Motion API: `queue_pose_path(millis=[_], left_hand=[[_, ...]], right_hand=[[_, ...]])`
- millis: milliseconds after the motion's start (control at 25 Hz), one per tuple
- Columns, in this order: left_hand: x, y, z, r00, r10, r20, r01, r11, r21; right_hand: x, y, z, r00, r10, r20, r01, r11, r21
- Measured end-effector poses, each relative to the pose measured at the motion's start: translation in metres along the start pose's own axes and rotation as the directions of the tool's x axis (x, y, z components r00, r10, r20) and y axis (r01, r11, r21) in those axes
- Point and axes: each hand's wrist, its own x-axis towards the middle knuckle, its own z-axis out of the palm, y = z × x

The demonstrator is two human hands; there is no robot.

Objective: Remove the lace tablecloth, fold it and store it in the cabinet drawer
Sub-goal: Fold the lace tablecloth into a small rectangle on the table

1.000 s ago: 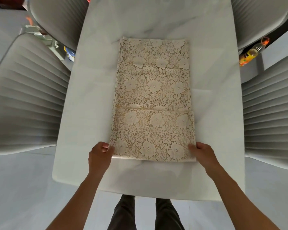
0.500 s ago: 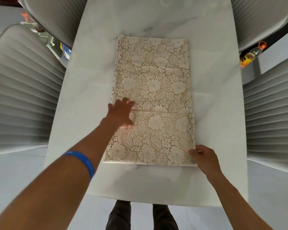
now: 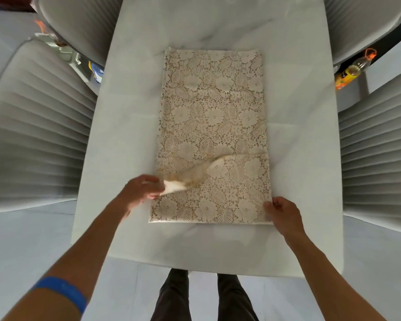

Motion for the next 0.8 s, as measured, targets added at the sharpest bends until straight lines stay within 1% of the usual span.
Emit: queue_pose_path(millis=[40, 80, 120, 200, 240, 280, 320, 360, 400, 440, 480, 520, 560, 600, 640, 680, 800], left_hand=[[-0.01, -0.015, 0.006, 1.0, -0.018, -0.001, 0.018, 0.999, 0.04], [-0.015, -0.025, 0.013, 0.999, -0.013, -0.036, 0.016, 0.996, 0.088], [-0.014, -0.03, 0.018, 0.994, 0.014, -0.11, 0.002, 0.989, 0.151], [0.001, -0.023, 0.02, 0.953, 0.129, -0.274, -0.039, 0.95, 0.31], [0.008, -0.015, 0.022, 0.94, 0.18, -0.289, -0.079, 0.941, 0.33], [0.013, -0.007, 0.024, 0.943, 0.189, -0.272, -0.118, 0.959, 0.257], [0.014, -0.002, 0.025, 0.958, 0.146, -0.247, -0.123, 0.987, 0.103], [0.014, 0.001, 0.023, 0.972, 0.071, -0.224, -0.085, 0.995, -0.051], [0.011, 0.0, 0.021, 0.982, -0.003, -0.191, -0.027, 0.988, -0.154], [0.004, -0.005, 0.018, 0.989, -0.061, -0.137, 0.033, 0.979, -0.199], [-0.003, -0.014, 0.015, 0.991, -0.098, -0.097, 0.078, 0.979, -0.188], [-0.011, -0.024, 0.015, 0.988, -0.12, -0.096, 0.103, 0.982, -0.159], [-0.018, -0.031, 0.017, 0.981, -0.13, -0.143, 0.114, 0.987, -0.114], [-0.023, -0.039, 0.02, 0.967, -0.128, -0.222, 0.115, 0.991, -0.072], [-0.026, -0.045, 0.024, 0.946, -0.114, -0.303, 0.107, 0.993, -0.04], [-0.029, -0.049, 0.029, 0.931, -0.087, -0.355, 0.091, 0.996, -0.005], [-0.035, -0.06, 0.042, 0.909, -0.045, -0.413, 0.081, 0.994, 0.069]], right_hand=[[-0.002, 0.0, 0.0, 1.0, -0.001, 0.009, 0.001, 1.0, 0.012], [-0.004, 0.0, -0.001, 1.0, -0.001, 0.017, 0.001, 1.0, 0.026], [-0.005, 0.0, -0.001, 1.0, -0.001, 0.023, 0.001, 0.999, 0.034], [-0.004, 0.0, -0.001, 1.0, 0.006, 0.024, -0.007, 0.999, 0.04], [-0.003, 0.0, -0.001, 1.0, 0.015, 0.022, -0.016, 0.999, 0.051], [-0.001, 0.0, -0.002, 0.999, 0.029, 0.02, -0.031, 0.997, 0.07], [0.0, 0.0, -0.002, 0.999, 0.049, 0.022, -0.051, 0.995, 0.087], [0.002, 0.001, -0.002, 0.997, 0.072, 0.025, -0.074, 0.992, 0.099], [0.004, 0.001, -0.003, 0.995, 0.091, 0.034, -0.094, 0.99, 0.107], [0.005, 0.001, -0.004, 0.994, 0.103, 0.046, -0.108, 0.988, 0.11], [0.005, 0.001, -0.003, 0.993, 0.106, 0.055, -0.111, 0.988, 0.108], [0.004, 0.0, -0.002, 0.994, 0.101, 0.052, -0.106, 0.989, 0.101], [0.004, -0.001, -0.002, 0.995, 0.09, 0.038, -0.093, 0.992, 0.087], [0.002, -0.001, -0.001, 0.997, 0.073, 0.021, -0.074, 0.995, 0.069], [-0.001, 0.0, 0.0, 0.999, 0.053, 0.009, -0.054, 0.997, 0.055], [-0.005, 0.002, 0.0, 0.999, 0.048, 0.002, -0.048, 0.997, 0.059], [-0.013, 0.008, -0.001, 0.998, 0.069, -0.008, -0.068, 0.991, 0.114]])
